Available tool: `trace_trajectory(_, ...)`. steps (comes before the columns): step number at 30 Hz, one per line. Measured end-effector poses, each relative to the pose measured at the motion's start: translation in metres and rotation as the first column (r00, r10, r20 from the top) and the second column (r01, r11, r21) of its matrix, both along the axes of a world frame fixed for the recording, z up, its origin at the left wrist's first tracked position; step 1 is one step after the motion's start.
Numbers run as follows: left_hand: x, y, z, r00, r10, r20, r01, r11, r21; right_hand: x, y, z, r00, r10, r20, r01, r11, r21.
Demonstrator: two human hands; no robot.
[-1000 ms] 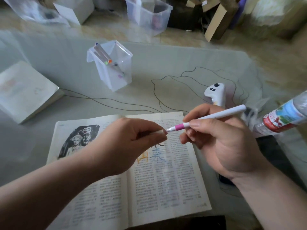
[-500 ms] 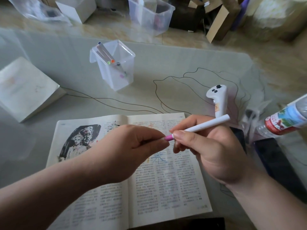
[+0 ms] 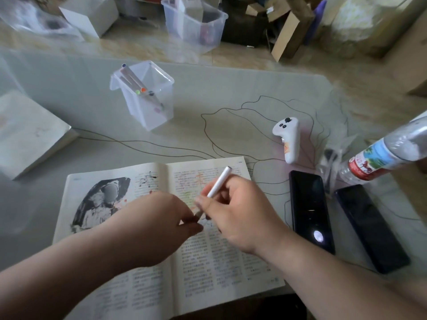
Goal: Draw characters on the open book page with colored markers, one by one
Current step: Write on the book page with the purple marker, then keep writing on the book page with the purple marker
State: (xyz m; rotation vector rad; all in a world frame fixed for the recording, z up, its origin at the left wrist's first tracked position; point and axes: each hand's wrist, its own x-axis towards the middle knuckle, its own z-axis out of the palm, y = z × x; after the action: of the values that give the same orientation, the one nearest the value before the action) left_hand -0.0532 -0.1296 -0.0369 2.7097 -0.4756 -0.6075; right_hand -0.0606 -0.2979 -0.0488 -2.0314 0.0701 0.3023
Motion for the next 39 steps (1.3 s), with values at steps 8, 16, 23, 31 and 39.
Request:
trace_trajectory(8,0.005,0.011,0.0,0.997,0.075,-0.038,-0.076,0.997,-0.03,-0.002,0.009,0.0,0.989,0.083,0.119,-0.079,0.996,-0.043)
trace_trajectory(16,0.009,0.013,0.014,0.919,0.348,0.185,-0.284,0.91,-0.303,0.0,-0.021,0.04,0.95,-0.019,0.313,0.08,0.98,-0.183)
trace_trajectory(23,-0.022,-0.092,0.056,0.971,0.11,0.214,-0.002,0.893,-0.45,-0.099,-0.128,0.131,0.817,-0.251,0.518,0.464,0.82,-0.335)
trace_trajectory(31,-0.189,-0.346,0.107,0.847,-0.48,0.228,0.508,0.606,-0.612,-0.333,-0.263,0.142,0.503,-0.68,0.534,0.853,0.291,-0.433)
trace_trajectory(39,-0.312,-0.43,0.074,0.634,-0.765,0.11,0.673,0.476,-0.566,-0.486,-0.295,0.119,0.242,-0.773,0.586,0.889,-0.066,-0.454)
